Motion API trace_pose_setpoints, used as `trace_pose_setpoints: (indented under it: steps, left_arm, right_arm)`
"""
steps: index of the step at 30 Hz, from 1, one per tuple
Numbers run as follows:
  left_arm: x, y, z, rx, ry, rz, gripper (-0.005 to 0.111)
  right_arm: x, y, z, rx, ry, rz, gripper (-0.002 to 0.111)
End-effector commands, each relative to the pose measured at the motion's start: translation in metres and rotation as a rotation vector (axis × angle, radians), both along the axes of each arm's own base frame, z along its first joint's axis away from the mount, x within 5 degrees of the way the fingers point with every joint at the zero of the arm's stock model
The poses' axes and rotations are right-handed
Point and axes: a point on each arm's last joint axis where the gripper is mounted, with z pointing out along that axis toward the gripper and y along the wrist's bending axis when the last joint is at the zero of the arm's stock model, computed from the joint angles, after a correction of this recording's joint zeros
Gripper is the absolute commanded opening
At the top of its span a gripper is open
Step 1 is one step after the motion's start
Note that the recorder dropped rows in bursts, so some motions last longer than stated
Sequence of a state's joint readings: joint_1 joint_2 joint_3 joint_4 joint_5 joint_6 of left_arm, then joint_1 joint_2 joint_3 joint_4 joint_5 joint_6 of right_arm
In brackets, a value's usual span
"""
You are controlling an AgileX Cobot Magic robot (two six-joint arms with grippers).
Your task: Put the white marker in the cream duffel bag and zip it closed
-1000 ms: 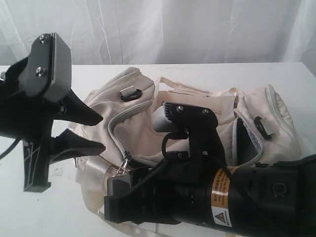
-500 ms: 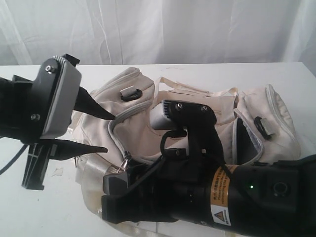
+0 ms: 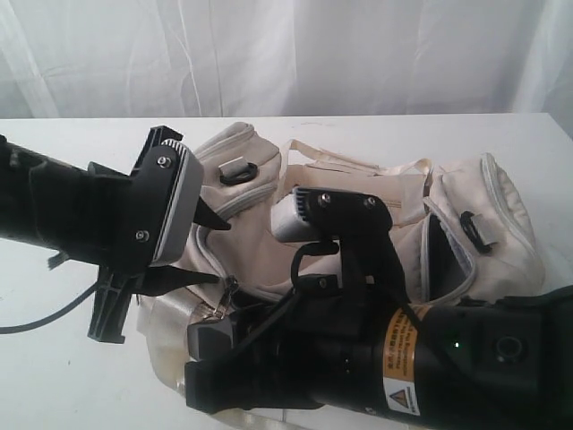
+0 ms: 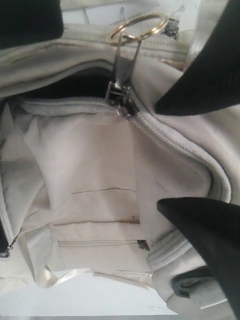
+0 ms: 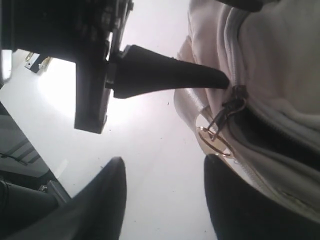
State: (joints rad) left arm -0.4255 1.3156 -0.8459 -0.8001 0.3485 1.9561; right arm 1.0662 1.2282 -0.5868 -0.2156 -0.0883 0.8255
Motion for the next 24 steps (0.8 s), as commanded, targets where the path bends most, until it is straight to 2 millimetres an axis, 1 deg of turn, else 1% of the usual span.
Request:
trace_pose_setpoints:
  steps: [1,4,9,12,14,15,17,21,24]
  left_arm:
    - [-0.002,-0.001,0.0,0.092,-0.101,-0.135,0.051]
    - [0.0,-0.002,-0.005,0.108,-0.088,-0.145,0.047]
    - [0.005,-0.005,-0.018,0.125,-0.039,-0.151,0.038]
    - [0.008,-0.006,-0.024,0.133,-0.023,-0.148,0.023]
    - [0.009,-0.005,-0.024,0.134,-0.029,-0.141,0.009]
    - [0.009,-0.005,-0.022,0.133,-0.035,-0.14,0.0]
    - [0.009,-0.005,-0.02,0.128,-0.042,-0.128,0.0]
    - [0.007,-0.002,-0.01,0.108,-0.078,-0.096,0.0]
    - [0.001,0.0,0.001,0.072,-0.084,-0.066,0.0]
  right_arm:
    - [-0.001,0.0,-0.002,-0.008,-0.012,0.01,0.046]
    - [-0.001,0.0,-0.002,-0.008,-0.012,0.01,0.046]
    - [0.0,0.0,-0.001,-0.004,-0.009,0.007,0.046]
    - [-0.001,0.0,0.001,0.009,-0.015,0.009,0.046]
    - [-0.001,-0.001,0.002,0.014,-0.015,0.008,0.046]
    - [-0.001,-0.001,0.002,0.023,-0.003,0.001,0.046]
    - [-0.002,-0.003,0.003,0.018,0.018,-0.013,0.046]
    - [-0.008,-0.009,0.0,-0.054,0.047,-0.016,0.046]
    - [-0.015,-0.006,0.003,-0.038,0.04,0.017,0.046]
